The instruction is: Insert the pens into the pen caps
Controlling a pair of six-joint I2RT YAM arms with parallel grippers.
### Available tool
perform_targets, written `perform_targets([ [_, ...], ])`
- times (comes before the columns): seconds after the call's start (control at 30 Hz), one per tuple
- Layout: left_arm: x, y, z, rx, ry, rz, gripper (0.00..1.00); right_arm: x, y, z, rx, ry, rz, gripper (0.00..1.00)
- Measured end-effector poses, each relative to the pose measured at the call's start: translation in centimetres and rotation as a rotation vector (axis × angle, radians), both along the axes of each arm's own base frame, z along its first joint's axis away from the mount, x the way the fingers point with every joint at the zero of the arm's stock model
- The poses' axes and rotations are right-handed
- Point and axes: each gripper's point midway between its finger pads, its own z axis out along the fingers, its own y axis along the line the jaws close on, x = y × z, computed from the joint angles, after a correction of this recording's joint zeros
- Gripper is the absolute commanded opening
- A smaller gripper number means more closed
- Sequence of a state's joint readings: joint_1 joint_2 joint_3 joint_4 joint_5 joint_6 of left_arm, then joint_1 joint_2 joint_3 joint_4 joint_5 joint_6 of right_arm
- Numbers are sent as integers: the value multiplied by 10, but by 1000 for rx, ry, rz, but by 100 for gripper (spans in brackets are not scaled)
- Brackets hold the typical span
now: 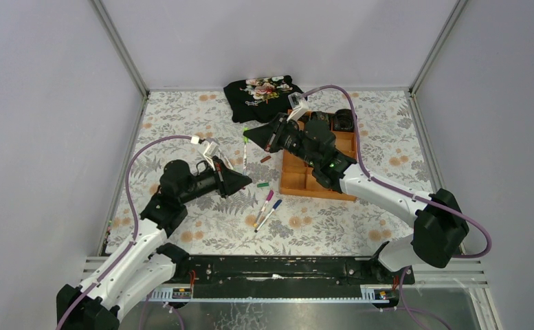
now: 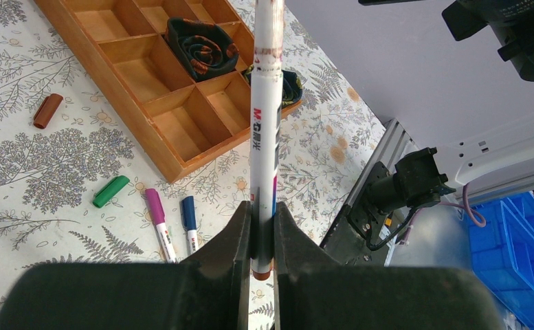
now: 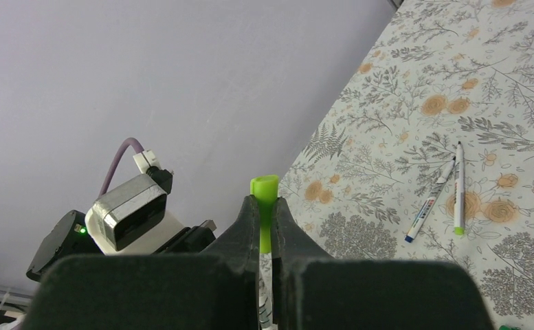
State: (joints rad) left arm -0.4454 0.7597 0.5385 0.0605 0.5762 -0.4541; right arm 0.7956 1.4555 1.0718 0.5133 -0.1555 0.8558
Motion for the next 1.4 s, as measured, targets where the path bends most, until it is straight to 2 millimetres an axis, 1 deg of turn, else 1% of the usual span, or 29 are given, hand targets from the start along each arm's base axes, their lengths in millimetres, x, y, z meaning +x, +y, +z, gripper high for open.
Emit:
perform_targets([
  [0.2, -2, -1, 1, -2, -5, -4, 0, -2, 0, 4, 13, 0, 5, 0],
  [0.5, -2, -1, 2, -3, -6, -5, 0, -6, -5, 21, 42, -30, 7, 0],
  [1.4, -4, -1, 3, -6, -12, -10, 0, -11, -3, 20, 39, -31, 33, 0],
])
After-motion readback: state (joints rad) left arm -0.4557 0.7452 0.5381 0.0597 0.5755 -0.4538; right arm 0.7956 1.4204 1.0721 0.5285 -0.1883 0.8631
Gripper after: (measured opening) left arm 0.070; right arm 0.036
